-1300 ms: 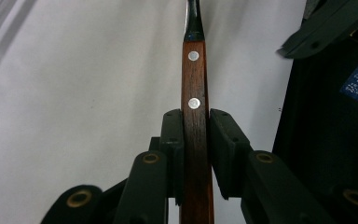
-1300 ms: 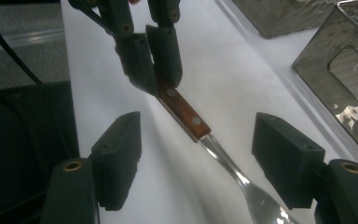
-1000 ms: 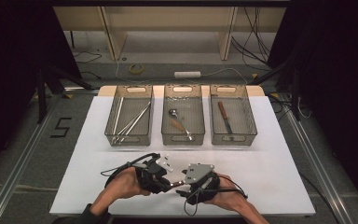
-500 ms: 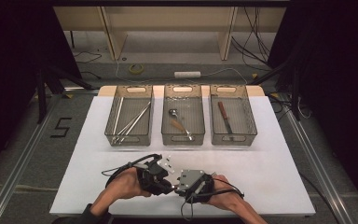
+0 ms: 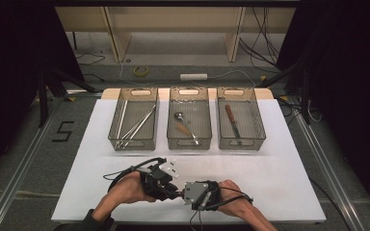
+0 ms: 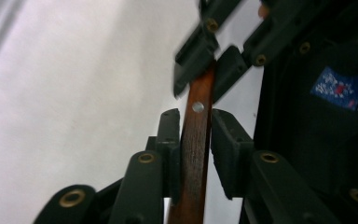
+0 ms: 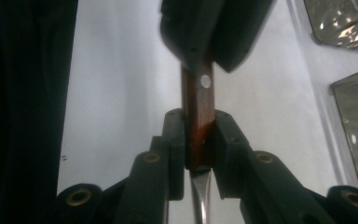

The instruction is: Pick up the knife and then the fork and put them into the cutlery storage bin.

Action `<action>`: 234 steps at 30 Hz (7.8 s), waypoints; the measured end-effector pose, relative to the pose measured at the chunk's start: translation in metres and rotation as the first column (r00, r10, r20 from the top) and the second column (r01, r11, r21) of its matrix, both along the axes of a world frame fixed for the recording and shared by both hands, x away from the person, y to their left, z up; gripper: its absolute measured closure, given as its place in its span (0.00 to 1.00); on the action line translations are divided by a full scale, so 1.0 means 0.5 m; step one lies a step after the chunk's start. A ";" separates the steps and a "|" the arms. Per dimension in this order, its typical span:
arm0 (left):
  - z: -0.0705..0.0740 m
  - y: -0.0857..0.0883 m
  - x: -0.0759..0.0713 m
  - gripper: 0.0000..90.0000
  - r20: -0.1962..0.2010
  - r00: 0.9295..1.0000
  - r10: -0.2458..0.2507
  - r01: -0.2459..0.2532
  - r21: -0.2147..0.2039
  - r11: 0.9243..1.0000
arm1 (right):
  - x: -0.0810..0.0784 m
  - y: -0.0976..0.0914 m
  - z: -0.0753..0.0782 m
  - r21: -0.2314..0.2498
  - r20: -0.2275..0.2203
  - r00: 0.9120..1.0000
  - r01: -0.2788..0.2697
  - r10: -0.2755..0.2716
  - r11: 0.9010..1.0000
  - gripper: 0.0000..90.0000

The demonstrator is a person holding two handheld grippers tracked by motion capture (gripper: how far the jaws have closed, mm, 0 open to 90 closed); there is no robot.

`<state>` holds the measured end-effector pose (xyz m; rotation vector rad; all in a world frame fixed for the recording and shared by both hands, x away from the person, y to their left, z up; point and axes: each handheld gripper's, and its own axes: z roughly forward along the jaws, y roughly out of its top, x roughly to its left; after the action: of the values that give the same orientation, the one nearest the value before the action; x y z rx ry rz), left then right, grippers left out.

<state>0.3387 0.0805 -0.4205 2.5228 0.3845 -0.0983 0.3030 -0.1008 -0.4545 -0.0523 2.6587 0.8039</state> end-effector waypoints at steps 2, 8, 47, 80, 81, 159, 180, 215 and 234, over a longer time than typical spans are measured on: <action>0.001 0.003 0.000 0.80 0.001 1.000 -0.011 0.011 -0.009 1.000 | -0.001 0.000 0.002 0.000 -0.011 1.000 -0.006 0.006 1.000 0.86; 0.010 0.019 0.003 0.57 0.045 0.999 0.005 -0.003 -0.051 0.999 | 0.004 -0.011 0.005 -0.007 0.004 1.000 0.019 -0.019 1.000 0.86; 0.002 0.124 0.011 0.22 0.148 0.935 0.323 -0.258 -0.344 0.903 | 0.071 -0.125 0.039 0.099 -0.049 0.969 0.244 -0.241 0.965 0.86; -0.001 0.173 -0.008 0.19 0.118 0.877 0.465 -0.364 -0.469 0.805 | 0.173 -0.230 0.101 0.270 -0.230 0.856 0.513 -0.462 0.815 0.86; -0.001 0.175 -0.008 0.19 0.121 0.875 0.469 -0.366 -0.470 0.803 | 0.179 -0.233 0.104 0.274 -0.233 0.851 0.522 -0.471 0.808 0.86; 0.001 0.197 -0.022 0.19 0.107 0.853 0.510 -0.398 -0.500 0.769 | 0.499 -0.277 0.100 0.139 -0.336 0.517 0.854 -0.788 0.501 0.85; 0.002 0.199 -0.022 0.19 0.084 0.853 0.514 -0.404 -0.517 0.755 | 0.441 -0.273 0.128 0.226 -0.370 0.595 0.803 -0.714 0.552 0.52; 0.004 0.196 -0.018 0.18 0.071 0.854 0.515 -0.408 -0.523 0.749 | 0.189 -0.240 0.100 0.497 -0.428 0.779 0.626 -0.458 0.600 0.38; 0.003 0.206 -0.023 0.18 0.064 0.853 0.519 -0.409 -0.535 0.739 | 0.096 -0.244 0.071 0.534 -0.419 0.810 0.585 -0.410 0.610 0.37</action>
<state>0.3271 0.1836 -0.4189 1.8275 0.7855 0.2380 0.3509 -0.2228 -0.4191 1.0066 2.2343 1.5310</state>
